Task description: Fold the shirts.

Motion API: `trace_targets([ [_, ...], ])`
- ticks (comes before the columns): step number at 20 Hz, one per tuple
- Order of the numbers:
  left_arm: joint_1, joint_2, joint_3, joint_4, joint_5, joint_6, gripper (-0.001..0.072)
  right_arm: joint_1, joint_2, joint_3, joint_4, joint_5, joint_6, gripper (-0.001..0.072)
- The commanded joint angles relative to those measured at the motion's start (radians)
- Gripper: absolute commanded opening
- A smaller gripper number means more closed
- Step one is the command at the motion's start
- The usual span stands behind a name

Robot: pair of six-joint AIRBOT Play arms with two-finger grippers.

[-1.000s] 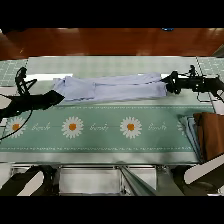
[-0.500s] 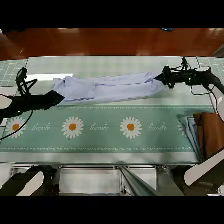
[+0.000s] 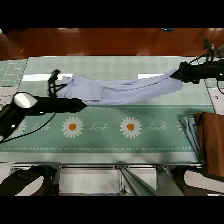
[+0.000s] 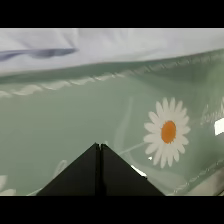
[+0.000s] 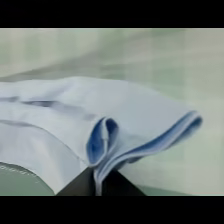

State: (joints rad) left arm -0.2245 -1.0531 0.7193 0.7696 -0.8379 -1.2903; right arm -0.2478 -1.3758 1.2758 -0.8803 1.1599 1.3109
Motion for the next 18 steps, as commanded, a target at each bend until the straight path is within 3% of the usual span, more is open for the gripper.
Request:
trace_targets([
  [1,-0.229,-0.183,0.171,0.160,-0.013,-0.167,0.0016,0.000,0.276,-0.151,-0.041,0.022,0.021,0.0020],
  [4,-0.311,-0.423,0.486,0.210,-0.063,-0.152,0.0017,0.000,0.472,-0.244,-0.073,0.066,0.074,0.0021],
  [9,-0.363,-0.730,0.916,0.173,-0.158,-0.248,0.0017,0.000,0.667,-0.287,-0.072,0.098,0.137,0.0021],
  [14,-0.510,-0.887,0.993,-0.121,-0.193,-0.213,0.0017,0.000,0.719,-0.287,-0.034,0.100,0.170,0.0021],
  [18,-0.623,-0.942,0.993,-0.190,-0.177,-0.198,0.0017,0.000,0.717,-0.287,-0.012,0.099,0.166,0.0021],
])
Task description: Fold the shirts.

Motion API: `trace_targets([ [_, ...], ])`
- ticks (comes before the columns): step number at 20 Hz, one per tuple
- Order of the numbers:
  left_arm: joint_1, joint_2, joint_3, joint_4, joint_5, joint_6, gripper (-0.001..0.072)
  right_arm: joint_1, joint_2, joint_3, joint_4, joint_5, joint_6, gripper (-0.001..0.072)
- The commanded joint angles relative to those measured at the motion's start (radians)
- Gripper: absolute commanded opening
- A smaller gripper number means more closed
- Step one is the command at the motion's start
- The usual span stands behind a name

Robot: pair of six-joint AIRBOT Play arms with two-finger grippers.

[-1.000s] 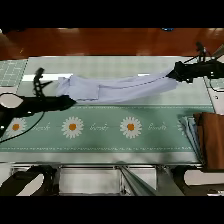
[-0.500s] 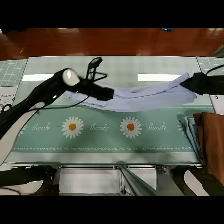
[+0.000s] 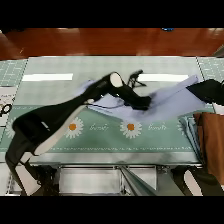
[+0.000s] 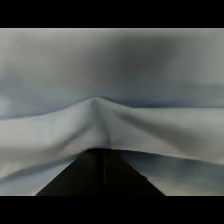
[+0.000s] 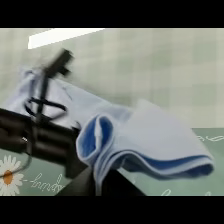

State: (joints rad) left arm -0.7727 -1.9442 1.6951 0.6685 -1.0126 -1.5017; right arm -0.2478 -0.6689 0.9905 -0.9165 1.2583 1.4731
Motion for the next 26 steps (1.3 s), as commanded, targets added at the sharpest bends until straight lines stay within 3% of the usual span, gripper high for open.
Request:
trace_targets([
  [1,-0.083,-0.054,0.018,-0.089,-0.002,0.017,0.0018,0.000,0.010,-0.002,0.030,0.001,0.004,0.0021],
  [5,0.053,0.037,0.017,-0.044,-0.071,0.058,0.0018,0.001,0.001,-0.002,0.090,0.002,0.002,0.0022],
  [8,0.231,0.236,-0.077,0.128,-0.117,0.049,0.0018,0.084,-0.053,-0.002,0.166,-0.055,-0.008,0.0022],
  [10,0.360,0.422,-0.236,0.209,-0.105,0.051,0.0018,0.210,-0.118,-0.001,0.210,-0.170,-0.007,0.0022],
  [14,0.630,0.818,-0.622,0.241,-0.069,0.120,0.0019,0.506,-0.373,0.051,0.295,-0.443,-0.008,0.0021],
  [17,0.791,1.060,-0.853,0.240,-0.069,0.133,0.0019,0.653,-0.640,0.208,0.308,-0.488,-0.011,0.0021],
  [21,0.901,1.238,-1.012,0.240,-0.069,0.133,0.0018,0.742,-0.960,0.452,0.328,-0.488,-0.006,0.0021],
  [26,0.907,1.244,-1.038,0.240,-0.057,0.133,0.0018,0.756,-1.173,0.609,0.414,-0.472,-0.006,0.0022],
])
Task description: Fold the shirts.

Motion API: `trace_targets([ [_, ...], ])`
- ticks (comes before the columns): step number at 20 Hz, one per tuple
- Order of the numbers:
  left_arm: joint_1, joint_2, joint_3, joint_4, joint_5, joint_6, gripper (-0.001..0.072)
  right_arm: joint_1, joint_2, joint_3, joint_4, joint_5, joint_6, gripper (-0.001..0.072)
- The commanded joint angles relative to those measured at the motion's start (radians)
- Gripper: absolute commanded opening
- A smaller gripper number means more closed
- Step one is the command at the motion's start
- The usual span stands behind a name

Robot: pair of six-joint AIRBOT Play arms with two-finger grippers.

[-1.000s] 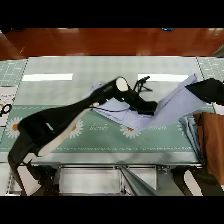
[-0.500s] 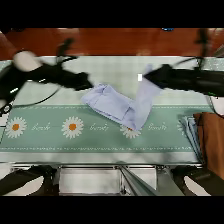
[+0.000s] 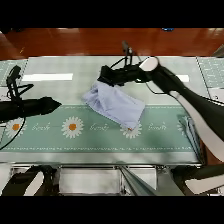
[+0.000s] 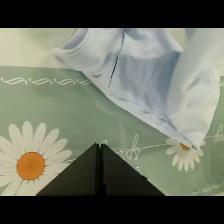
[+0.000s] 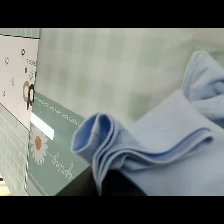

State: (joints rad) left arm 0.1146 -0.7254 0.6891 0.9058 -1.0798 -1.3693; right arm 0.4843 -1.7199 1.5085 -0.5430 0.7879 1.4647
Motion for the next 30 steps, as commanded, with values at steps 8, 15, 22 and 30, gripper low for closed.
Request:
trace_targets([
  [8,0.016,-0.026,-0.020,-0.008,0.058,0.023,0.0018,-0.002,-0.180,0.145,0.095,0.055,-0.006,0.0411],
  [15,0.060,-0.025,0.322,-0.007,0.117,0.023,0.0019,-0.400,0.214,0.143,-0.187,0.580,-0.036,0.0408],
  [22,0.020,-0.023,0.125,-0.008,0.058,0.023,0.0019,-0.623,0.920,-0.503,-0.995,0.390,0.277,0.0408],
  [30,-0.039,-0.026,-0.244,-0.016,0.104,0.014,0.0018,-0.626,0.769,-1.016,-0.261,0.050,0.047,0.0415],
])
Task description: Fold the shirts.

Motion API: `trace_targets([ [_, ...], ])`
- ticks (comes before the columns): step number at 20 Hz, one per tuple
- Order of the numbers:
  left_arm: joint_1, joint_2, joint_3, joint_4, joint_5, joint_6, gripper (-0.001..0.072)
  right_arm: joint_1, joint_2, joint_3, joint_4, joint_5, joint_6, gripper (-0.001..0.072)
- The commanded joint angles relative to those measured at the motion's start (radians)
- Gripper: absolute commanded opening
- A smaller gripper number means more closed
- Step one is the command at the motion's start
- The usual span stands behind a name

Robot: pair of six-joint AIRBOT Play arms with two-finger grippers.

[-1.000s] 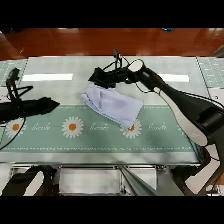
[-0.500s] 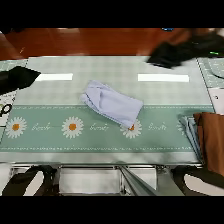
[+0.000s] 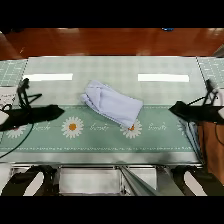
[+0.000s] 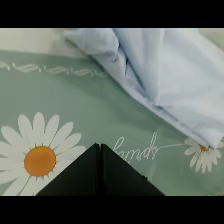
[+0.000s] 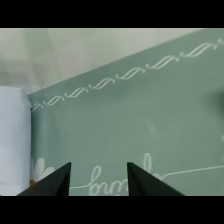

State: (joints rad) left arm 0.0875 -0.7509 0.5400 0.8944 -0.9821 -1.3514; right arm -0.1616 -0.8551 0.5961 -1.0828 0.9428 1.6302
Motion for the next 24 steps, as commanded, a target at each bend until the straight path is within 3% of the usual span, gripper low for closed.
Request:
trace_targets([
  [1,-0.011,0.000,-0.101,-0.004,0.007,-0.004,0.0018,0.043,-0.164,-0.101,0.369,-0.117,-0.174,0.0415],
  [4,-0.011,0.000,-0.101,-0.008,0.024,-0.004,0.0018,0.127,-0.383,-0.051,0.589,-0.109,-0.325,0.0415],
  [6,-0.011,0.000,-0.101,-0.021,0.039,-0.004,0.0018,0.188,-0.509,0.010,0.671,-0.098,-0.372,0.0414],
  [12,-0.011,0.000,-0.101,-0.027,0.058,-0.003,0.0019,0.336,-0.715,0.201,0.684,-0.048,-0.364,0.0405],
  [13,-0.011,0.000,-0.101,-0.027,0.062,-0.004,0.0019,0.350,-0.723,0.228,0.684,-0.048,-0.356,0.0354],
  [15,-0.011,0.000,-0.101,-0.027,0.066,-0.004,0.0019,0.372,-0.723,0.296,0.684,-0.029,-0.372,0.0025],
  [18,-0.011,0.000,-0.101,-0.027,0.066,-0.003,0.0018,0.372,-0.722,0.488,0.636,0.049,-0.367,0.0021],
  [24,-0.011,0.000,-0.101,-0.041,0.066,-0.004,0.0019,0.359,-0.722,1.016,0.240,0.200,-0.113,0.0021],
])
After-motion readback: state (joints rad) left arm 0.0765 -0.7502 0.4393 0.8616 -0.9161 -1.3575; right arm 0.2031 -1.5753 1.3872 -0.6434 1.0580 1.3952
